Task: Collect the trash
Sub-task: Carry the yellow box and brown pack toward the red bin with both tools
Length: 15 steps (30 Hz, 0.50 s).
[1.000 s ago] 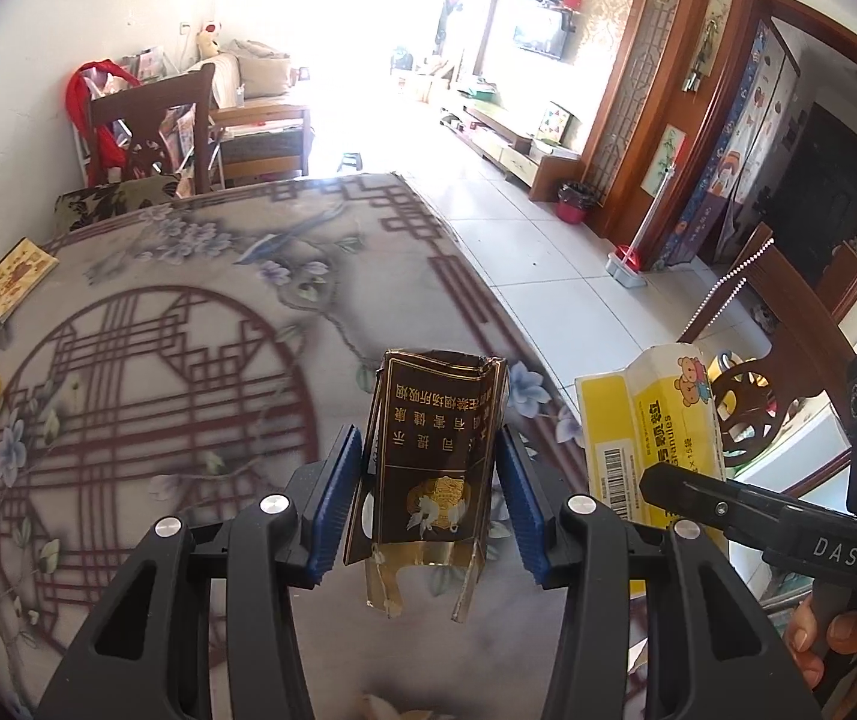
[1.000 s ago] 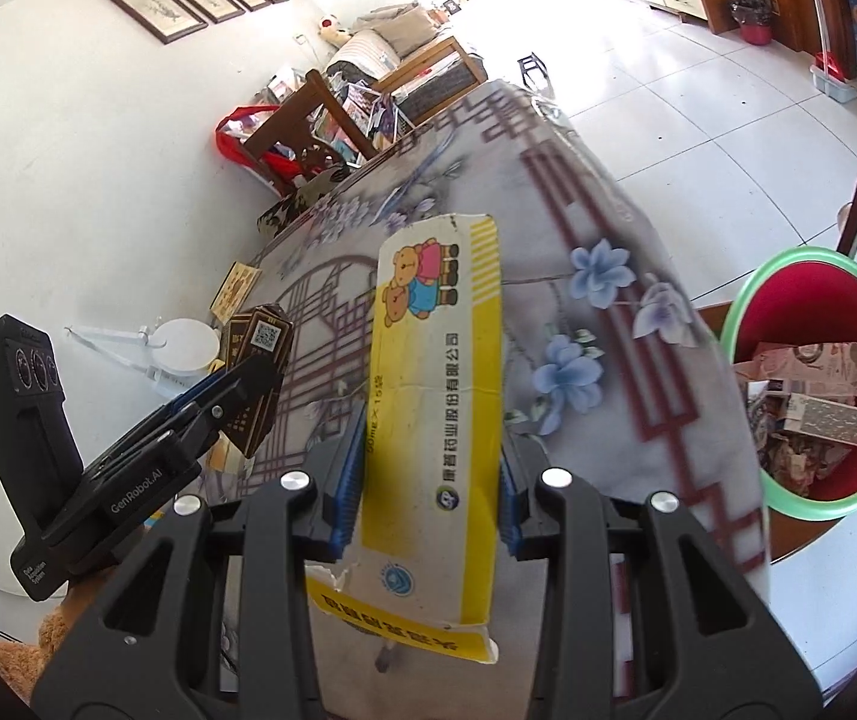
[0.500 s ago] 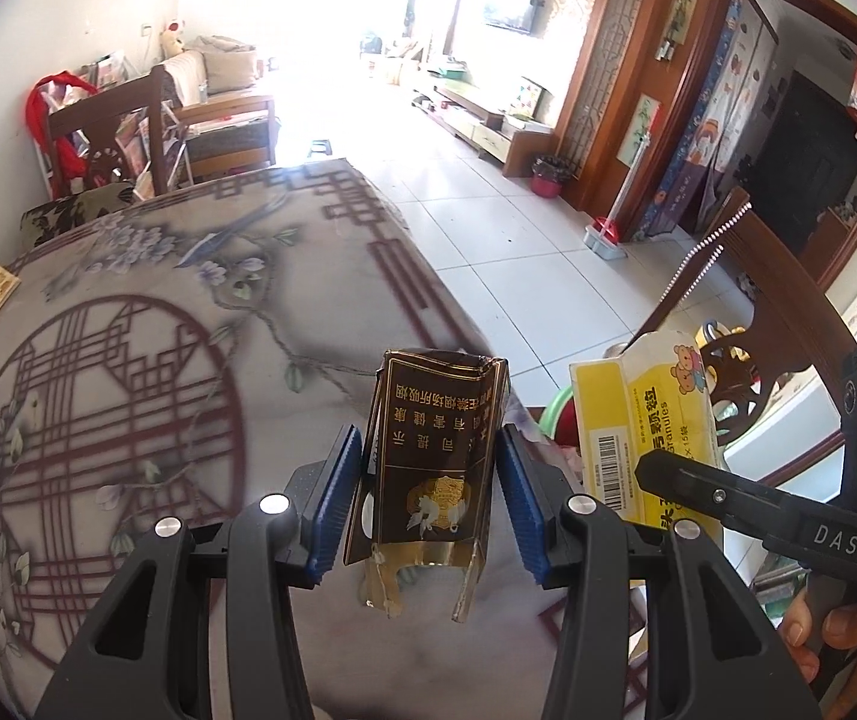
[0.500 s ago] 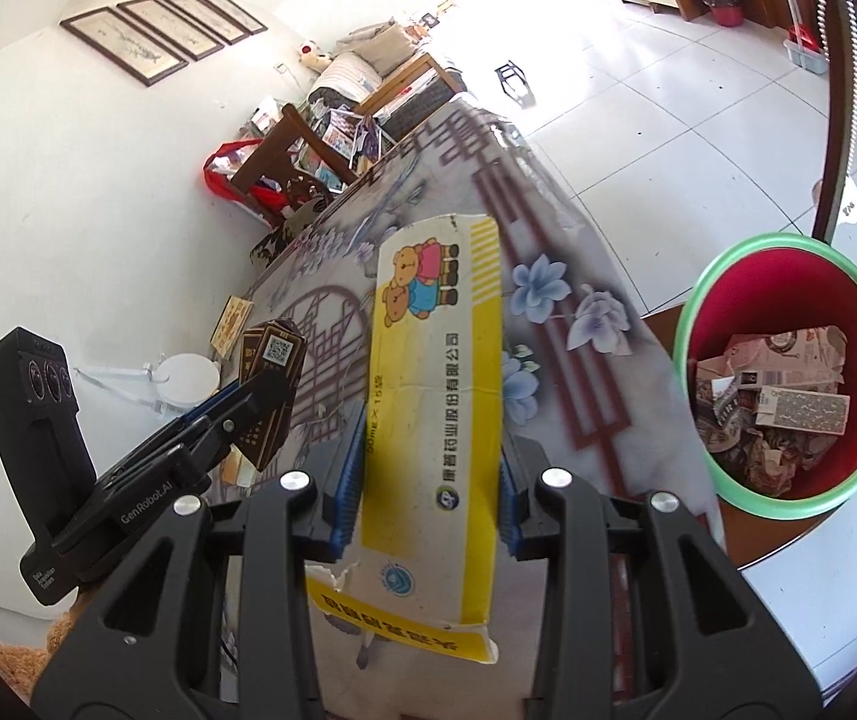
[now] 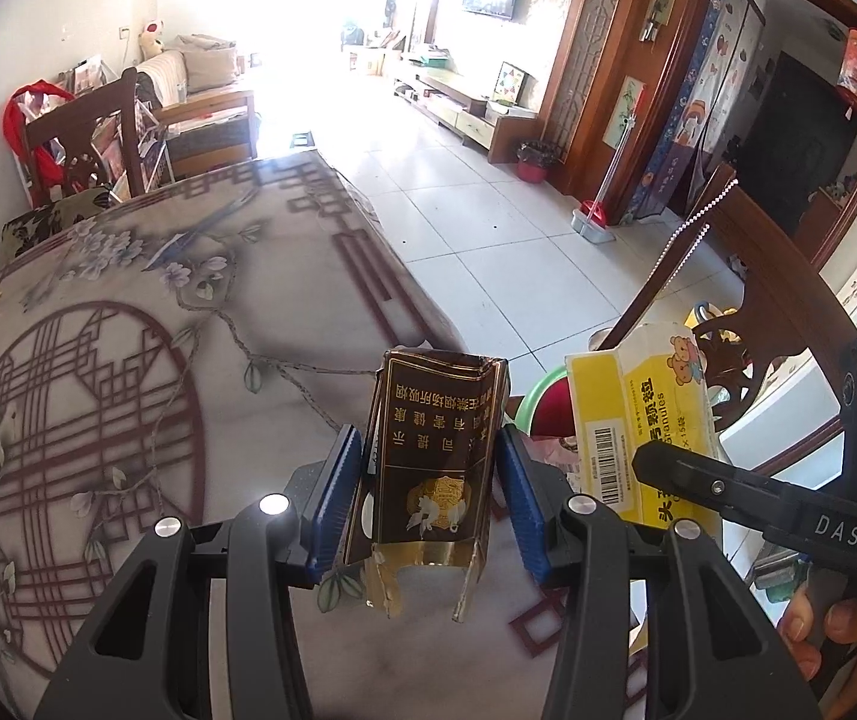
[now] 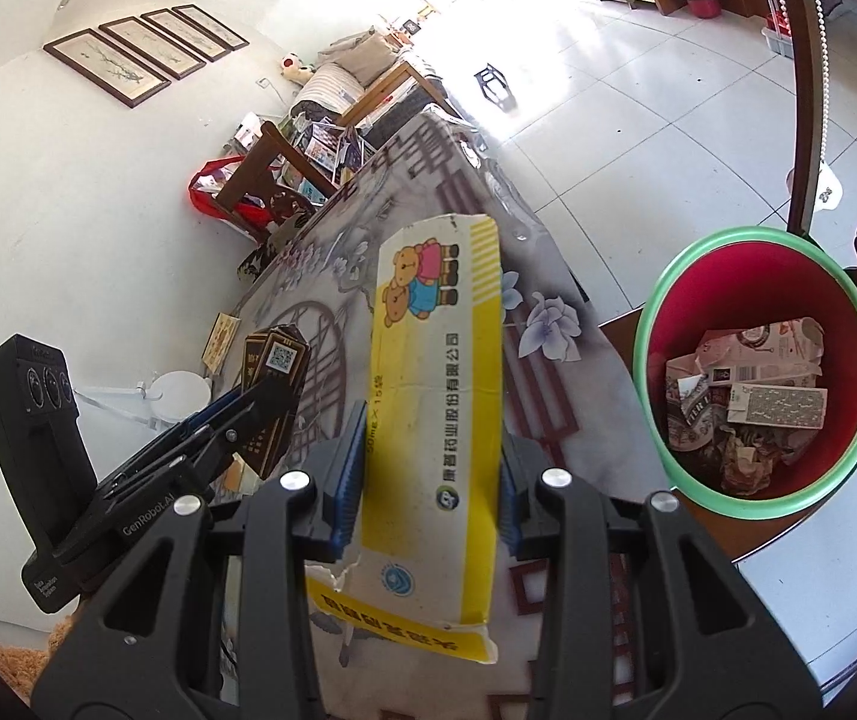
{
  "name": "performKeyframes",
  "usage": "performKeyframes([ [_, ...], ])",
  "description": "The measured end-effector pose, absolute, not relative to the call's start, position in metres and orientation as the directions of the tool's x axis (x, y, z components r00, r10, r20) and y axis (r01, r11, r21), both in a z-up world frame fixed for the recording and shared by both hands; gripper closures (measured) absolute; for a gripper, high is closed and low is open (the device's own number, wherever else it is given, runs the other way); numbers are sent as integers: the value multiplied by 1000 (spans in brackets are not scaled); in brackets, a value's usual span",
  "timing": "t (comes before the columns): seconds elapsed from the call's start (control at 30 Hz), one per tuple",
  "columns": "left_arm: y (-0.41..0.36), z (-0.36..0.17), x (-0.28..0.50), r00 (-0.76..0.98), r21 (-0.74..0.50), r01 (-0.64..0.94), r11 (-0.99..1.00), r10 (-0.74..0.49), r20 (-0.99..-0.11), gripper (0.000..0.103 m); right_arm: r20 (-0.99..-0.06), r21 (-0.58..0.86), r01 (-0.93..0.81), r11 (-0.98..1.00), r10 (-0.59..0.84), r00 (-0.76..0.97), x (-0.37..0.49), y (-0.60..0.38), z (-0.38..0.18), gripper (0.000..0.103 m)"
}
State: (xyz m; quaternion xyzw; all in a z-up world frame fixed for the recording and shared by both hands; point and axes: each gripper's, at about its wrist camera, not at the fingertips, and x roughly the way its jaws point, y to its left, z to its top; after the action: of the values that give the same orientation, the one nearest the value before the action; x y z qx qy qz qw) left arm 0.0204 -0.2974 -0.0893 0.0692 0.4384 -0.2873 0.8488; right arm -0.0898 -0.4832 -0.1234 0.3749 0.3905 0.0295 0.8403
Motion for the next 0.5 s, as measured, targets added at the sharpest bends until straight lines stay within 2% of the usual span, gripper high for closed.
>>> performKeyframes([
  [0.5,-318,-95,19,421,-132,580,804,-434,-797,59,-644,655,282,701,323,694,-99,-501,-127,67],
])
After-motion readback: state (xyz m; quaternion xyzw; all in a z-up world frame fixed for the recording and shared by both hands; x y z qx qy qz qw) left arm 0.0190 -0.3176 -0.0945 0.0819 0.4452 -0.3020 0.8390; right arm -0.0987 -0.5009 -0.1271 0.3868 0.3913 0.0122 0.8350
